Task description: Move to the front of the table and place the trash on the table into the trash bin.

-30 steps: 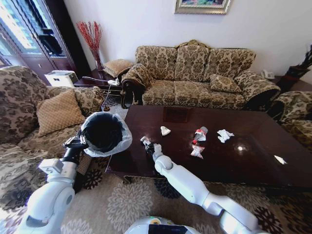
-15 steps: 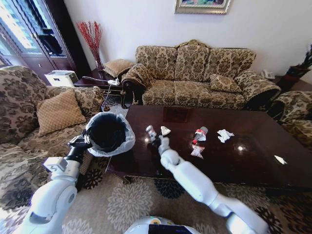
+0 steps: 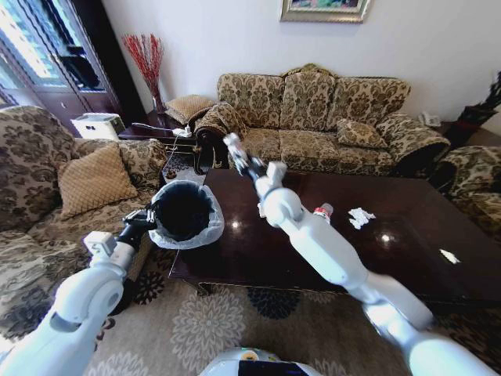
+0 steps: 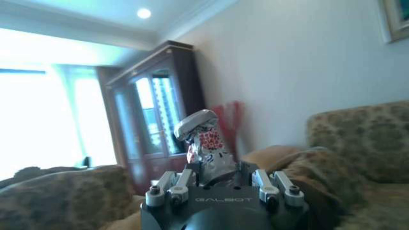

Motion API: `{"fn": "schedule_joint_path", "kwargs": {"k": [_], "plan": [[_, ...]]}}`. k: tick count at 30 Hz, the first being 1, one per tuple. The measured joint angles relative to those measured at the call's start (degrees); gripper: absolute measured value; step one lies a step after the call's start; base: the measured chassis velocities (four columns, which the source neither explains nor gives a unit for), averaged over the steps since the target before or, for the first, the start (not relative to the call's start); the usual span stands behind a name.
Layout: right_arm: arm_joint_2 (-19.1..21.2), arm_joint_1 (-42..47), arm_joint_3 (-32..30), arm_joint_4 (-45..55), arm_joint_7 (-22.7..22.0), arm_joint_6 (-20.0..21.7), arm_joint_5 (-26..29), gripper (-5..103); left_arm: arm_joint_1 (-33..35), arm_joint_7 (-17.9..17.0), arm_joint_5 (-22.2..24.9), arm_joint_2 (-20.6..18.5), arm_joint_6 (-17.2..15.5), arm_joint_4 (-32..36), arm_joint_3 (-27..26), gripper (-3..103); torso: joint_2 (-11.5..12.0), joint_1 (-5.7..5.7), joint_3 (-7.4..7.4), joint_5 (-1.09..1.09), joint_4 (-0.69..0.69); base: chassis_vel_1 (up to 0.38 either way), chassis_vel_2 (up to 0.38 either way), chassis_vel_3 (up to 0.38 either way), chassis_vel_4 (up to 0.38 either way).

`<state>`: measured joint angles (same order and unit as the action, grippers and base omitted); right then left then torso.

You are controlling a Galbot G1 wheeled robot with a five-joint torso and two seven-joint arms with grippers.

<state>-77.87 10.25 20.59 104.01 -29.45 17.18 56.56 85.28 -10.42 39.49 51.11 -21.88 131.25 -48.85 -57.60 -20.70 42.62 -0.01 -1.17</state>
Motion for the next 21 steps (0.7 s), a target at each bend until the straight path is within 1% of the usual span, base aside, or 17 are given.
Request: {"fn": "schedule_joint_path", "kwargs": {"k": [1,2,4,5,6,8,12,14,16,17,19,21], "plan": [[0.0,0.0,0.0,0.0,0.0,0.0,0.0,35,0.0,0.0,0.0,0.0,0.0,0.0,0.0,2,0.0,0.0,0.0,0.0,0.0,0.0,0.0,0.0,0.0],[-1.13,-1.32,2.3,1.28,-0.13,0.41,1.93,35,0.14,-0.24,1.2,-0.23,-0.5,-0.17,-0.1,2,0.0,0.0,0.0,-0.01,-0.02,0.0,0.0,0.0,0.0],[-0.94,-2.28,6.18,3.74,-0.15,1.27,4.49,35,0.02,-0.49,2.82,-0.71,-1.09,-0.45,-0.16,2,0.0,0.02,-0.01,-0.02,-0.04,0.0,0.0,0.0,0.0],[-0.94,-2.28,6.18,3.74,-0.15,1.27,4.49,35,0.02,-0.49,2.82,-0.71,-1.09,-0.45,-0.16,2,0.0,0.02,-0.01,-0.02,-0.04,0.0,0.0,0.0,0.0],[-0.52,-2.35,7.33,4.47,-0.15,1.37,4.87,35,-0.08,-0.53,3.19,-0.9,-1.19,-0.59,-0.2,2,0.0,0.02,-0.01,-0.02,-0.02,0.0,0.0,0.0,0.0],[1.93,-1.22,11.31,6.83,-0.04,1.79,5.26,35,-0.02,-0.3,4.04,-1.36,-1.28,-1.18,-0.74,2,0.0,0.03,-0.01,0.0,0.0,0.0,0.0,0.0,0.0],[3.4,0.25,13.15,8.09,-0.14,2.26,5.63,35,0.27,-0.23,4.93,-1.52,-1.45,-1.62,-1.24,2,0.0,0.01,0.0,0.05,0.01,0.0,0.0,0.0,0.0],[4.66,0.85,14.73,8.84,-0.28,2.81,5.76,35,0.16,-0.2,5.27,-1.55,-1.55,-1.77,-1.29,2,0.0,0.01,0.0,0.03,0.01,0.0,0.0,0.0,0.0],[4.93,0.93,15.07,8.98,-0.44,3.19,5.75,35,0.06,-0.2,5.32,-1.55,-1.59,-1.77,-1.28,2,0.0,0.01,0.0,0.03,0.01,0.0,0.0,0.0,0.0],[5.41,1.11,15.56,9.2,-0.77,4.26,5.72,35,-0.08,-0.22,5.37,-1.49,-1.66,-1.67,-1.23,2,0.0,0.02,-0.01,0.01,0.0,0.0,0.0,0.0,0.0],[5.51,1.16,15.63,9.26,-0.84,4.41,5.69,35,-0.08,-0.23,5.38,-1.46,-1.68,-1.61,-1.22,2,0.0,0.02,-0.01,0.01,0.0,0.0,0.0,0.0,0.0],[5.91,1.46,15.72,9.65,-1.11,4.61,5.58,46,-0.02,-0.23,5.38,-1.38,-1.69,-1.48,-1.28,2,0.0,0.02,-0.01,0.01,0.0,0.0,0.0,0.0,0.0]]}}
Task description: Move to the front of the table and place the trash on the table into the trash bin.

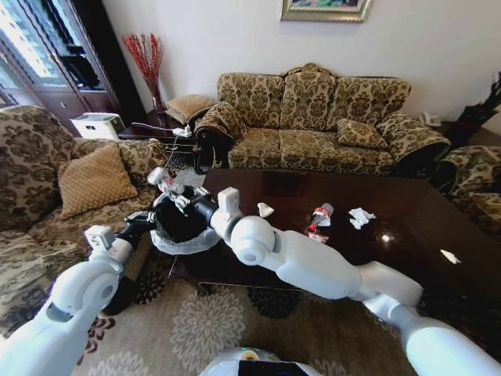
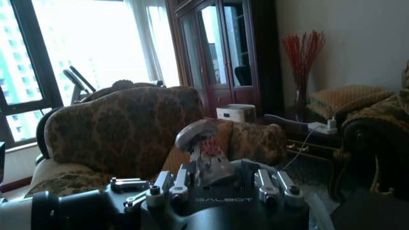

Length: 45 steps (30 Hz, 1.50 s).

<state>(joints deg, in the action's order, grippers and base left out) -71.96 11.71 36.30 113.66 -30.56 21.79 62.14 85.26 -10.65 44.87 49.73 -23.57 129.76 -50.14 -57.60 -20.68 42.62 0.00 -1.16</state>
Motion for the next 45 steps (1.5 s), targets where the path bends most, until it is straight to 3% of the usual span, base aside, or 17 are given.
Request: {"fn": "schedule_joint_path", "kwargs": {"k": [2,7,10,11,14,20,26,29,30,34,45], "plan": [[0.37,0.17,0.06,0.28,-0.13,0.0,-0.18,57,0.15,-0.07,0.0,0.01,0.0,0.1,-0.2,2,0.0,0.0,0.0,0.0,0.0,0.0,0.0,0.0,0.0],[1.57,0.26,0.17,0.76,0.76,-0.07,-1.33,68,0.42,-0.24,-0.1,0.1,0.0,0.69,-0.37,2,0.0,-0.01,0.0,0.0,0.0,0.0,0.0,0.0,0.0],[2.49,0.6,-0.68,1.31,1.0,-0.45,-2.01,85,0.54,-0.74,-0.32,0.41,0.09,1.2,-0.27,2,0.0,0.0,0.0,0.0,0.0,0.0,0.0,0.0,0.0],[2.49,0.6,-0.68,1.31,1.0,-0.45,-2.01,85,0.54,-0.74,-0.32,0.41,0.09,1.2,-0.27,2,0.0,0.0,0.0,0.0,0.0,0.0,0.0,0.0,0.0],[3.57,1.91,-5.85,1.62,0.12,-0.35,-1.87,98,0.98,-0.92,-1.38,0.8,0.16,1.58,-0.23,2,0.0,0.0,0.0,0.01,-0.01,0.0,0.0,0.0,0.0],[7.56,6.35,-15.39,-0.3,1.11,0.28,-4.1,100,1.42,-0.9,-2.32,1.43,0.25,2.06,-0.34,2,0.0,0.0,0.0,0.01,-0.01,0.0,0.0,0.0,0.0],[14.61,22.58,-31.6,-2.5,3.64,2.14,-7.62,100,1.72,-0.93,-2.77,1.93,0.46,2.62,-0.36,2,0.0,-0.01,0.01,0.04,0.01,0.0,0.0,0.0,0.0],[16.35,28.33,-35.62,-2.26,4.92,0.49,-9.83,100,1.83,-0.93,-2.8,1.93,0.52,2.66,-0.36,2,0.0,-0.01,0.0,0.0,0.0,0.0,0.0,0.0,0.0],[16.35,28.33,-35.62,-2.26,4.92,0.49,-9.83,100,1.83,-0.93,-2.8,1.93,0.52,2.66,-0.36,2,0.0,-0.01,0.0,0.0,0.0,0.0,0.0,0.0,0.0],[17.5,42.98,-43.88,-1.11,10.65,-4.03,-19.73,100,2.48,-0.59,-3.57,2.57,0.74,2.73,0.1,2,0.0,0.0,0.0,0.02,0.01,-0.046,-0.052,-0.059,-0.046],[15.18,53.84,-51.85,1.79,12.8,-5.31,-25.25,100,3.16,1.2,-3.91,4.28,3.01,3.26,0.52,2,0.0,0.0,0.0,0.01,0.01,-0.075,-0.086,-0.085,-0.082]]}}
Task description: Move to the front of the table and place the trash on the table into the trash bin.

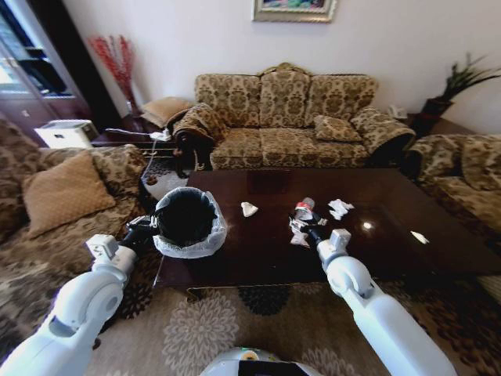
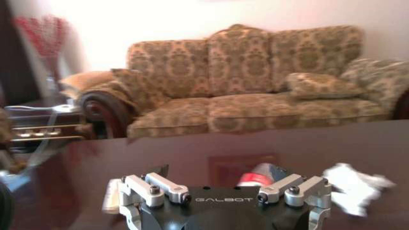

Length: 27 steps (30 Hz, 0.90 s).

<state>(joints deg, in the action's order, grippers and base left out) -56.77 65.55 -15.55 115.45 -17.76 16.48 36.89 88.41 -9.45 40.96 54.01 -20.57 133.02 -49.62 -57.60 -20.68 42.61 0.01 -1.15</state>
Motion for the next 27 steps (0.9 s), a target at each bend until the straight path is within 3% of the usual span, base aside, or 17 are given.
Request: {"fn": "schedule_joint_path", "kwargs": {"k": [5,10,20,27], "plan": [[-0.72,-0.22,0.16,-0.82,-0.4,-1.96,-1.57,100,0.43,1.35,0.16,0.69,0.55,0.76,-0.28,2,0.0,0.0,0.0,0.0,0.02,-0.065,-0.057,-0.049,-0.054],[-0.9,-0.54,1.15,-0.86,-0.61,-2.01,-1.62,100,0.97,1.47,0.05,1.2,0.55,1.23,-0.63,2,0.0,0.01,0.0,-0.01,-0.03,-0.005,0.006,0.011,-0.009],[-1.21,-2.99,3.33,-2.04,-0.2,-1.21,-1.66,100,1.03,1.46,-0.14,1.97,0.35,1.88,-0.27,2,-0.01,0.01,0.0,0.0,-0.01,-0.117,0.115,0.122,-0.132],[-1.35,-5.72,5.5,-7.86,6.23,-2.59,-6.4,100,0.68,0.65,-0.33,0.67,0.36,2.08,0.46,2,0.02,-0.08,0.04,0.01,-0.02,-0.205,0.244,0.231,-0.222]]}}
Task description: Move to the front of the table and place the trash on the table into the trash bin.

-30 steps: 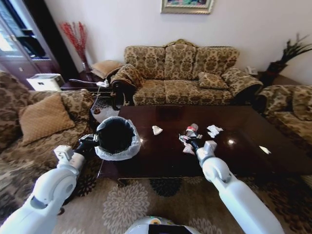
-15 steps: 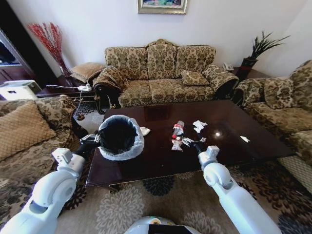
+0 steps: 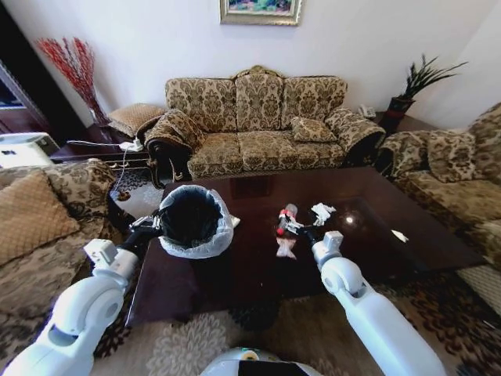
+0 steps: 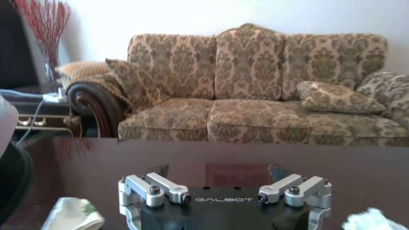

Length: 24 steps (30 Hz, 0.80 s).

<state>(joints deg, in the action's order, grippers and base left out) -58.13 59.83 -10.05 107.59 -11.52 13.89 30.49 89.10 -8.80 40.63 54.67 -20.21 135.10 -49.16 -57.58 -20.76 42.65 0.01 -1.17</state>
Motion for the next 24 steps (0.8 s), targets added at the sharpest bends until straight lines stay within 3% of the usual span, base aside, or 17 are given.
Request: {"fn": "schedule_joint_path", "kwargs": {"k": [8,14,18,24], "plan": [[-1.49,-3.34,2.97,-0.8,-2.24,0.66,1.89,100,-0.75,0.17,0.32,-1.63,0.3,-0.49,-0.61,2,0.01,0.02,-0.01,-0.02,0.04,-0.082,0.069,0.038,-0.068],[-2.33,-11.62,13.87,-4.76,-3.84,1.28,6.15,100,-0.58,-2.29,-0.53,-0.57,0.4,-0.5,-2.07,2,-0.05,0.18,-0.07,-0.02,-0.01,0.027,-0.025,-0.019,0.033],[-3.72,-17.47,19.82,-8.35,-4.4,1.52,7.56,100,-0.22,-1.76,-2.51,0.5,-0.2,-0.37,-2.75,2,-0.03,0.08,-0.04,-0.04,-0.01,0.018,-0.014,-0.01,0.021],[-6.07,-21.45,23.85,-12.45,-5.39,2.78,11.78,100,0.03,-1.0,-4.55,1.89,-0.59,-0.49,-3.17,2,-0.01,0.03,-0.02,-0.01,0.02,0.0,0.0,0.0,0.0]]}}
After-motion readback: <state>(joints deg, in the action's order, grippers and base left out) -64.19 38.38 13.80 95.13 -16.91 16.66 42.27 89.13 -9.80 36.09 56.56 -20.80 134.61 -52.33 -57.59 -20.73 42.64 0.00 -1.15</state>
